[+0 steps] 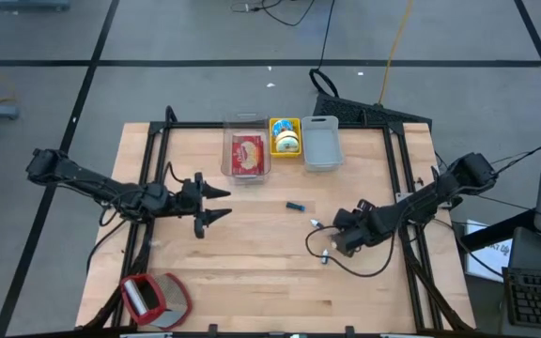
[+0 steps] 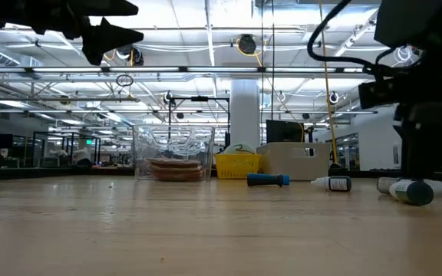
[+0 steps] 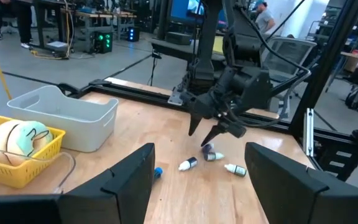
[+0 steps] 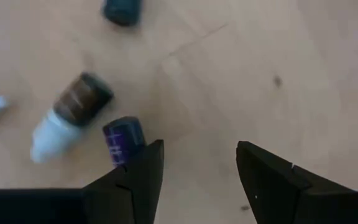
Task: Pick & Place Food Item
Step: Put the violet food coloring bottle into the grey bin
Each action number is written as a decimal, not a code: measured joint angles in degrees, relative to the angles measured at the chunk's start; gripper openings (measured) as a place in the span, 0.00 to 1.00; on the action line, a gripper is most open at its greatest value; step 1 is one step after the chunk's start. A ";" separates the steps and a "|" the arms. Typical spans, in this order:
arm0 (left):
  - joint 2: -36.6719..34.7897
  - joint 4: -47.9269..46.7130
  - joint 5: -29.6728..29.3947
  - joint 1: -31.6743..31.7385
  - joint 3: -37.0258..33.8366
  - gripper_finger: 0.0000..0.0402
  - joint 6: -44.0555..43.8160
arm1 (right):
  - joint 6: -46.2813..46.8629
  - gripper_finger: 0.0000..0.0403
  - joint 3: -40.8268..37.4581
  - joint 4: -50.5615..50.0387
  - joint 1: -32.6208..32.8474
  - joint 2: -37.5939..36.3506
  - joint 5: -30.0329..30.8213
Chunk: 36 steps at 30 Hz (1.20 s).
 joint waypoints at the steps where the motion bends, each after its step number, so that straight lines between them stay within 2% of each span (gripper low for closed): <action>1: 0.00 -0.10 0.00 0.00 0.00 0.63 -0.06 | 0.25 0.47 -0.05 0.07 0.00 -0.13 -0.47; 6: 0.00 -0.57 0.02 0.00 0.00 0.63 -1.60 | -0.85 0.47 -0.12 0.02 0.02 -0.30 -4.09; 13: 0.00 -0.72 0.00 0.00 0.00 0.63 -1.77 | -3.56 0.46 -0.12 0.57 0.00 -5.10 -4.15; 18: 0.00 -0.84 0.00 0.00 0.00 0.63 -1.75 | -0.82 0.46 -0.12 5.89 2.98 -8.10 -6.96; 22: 0.00 -1.35 -0.02 0.00 0.00 0.63 -1.75 | -0.52 0.46 -0.09 9.24 7.14 -5.57 -6.76; 26: 0.00 -2.48 -0.02 0.00 0.00 0.63 -2.48 | 1.04 0.46 -0.12 7.28 9.38 -2.53 -5.43; 31: 0.00 -2.42 -0.02 0.00 0.02 0.63 -3.12 | 3.00 0.46 -0.12 7.39 9.80 -1.61 -2.27; 36: 0.00 -2.27 -0.02 0.00 0.02 0.63 -3.27 | 3.33 0.46 -0.12 8.12 9.79 0.27 -2.31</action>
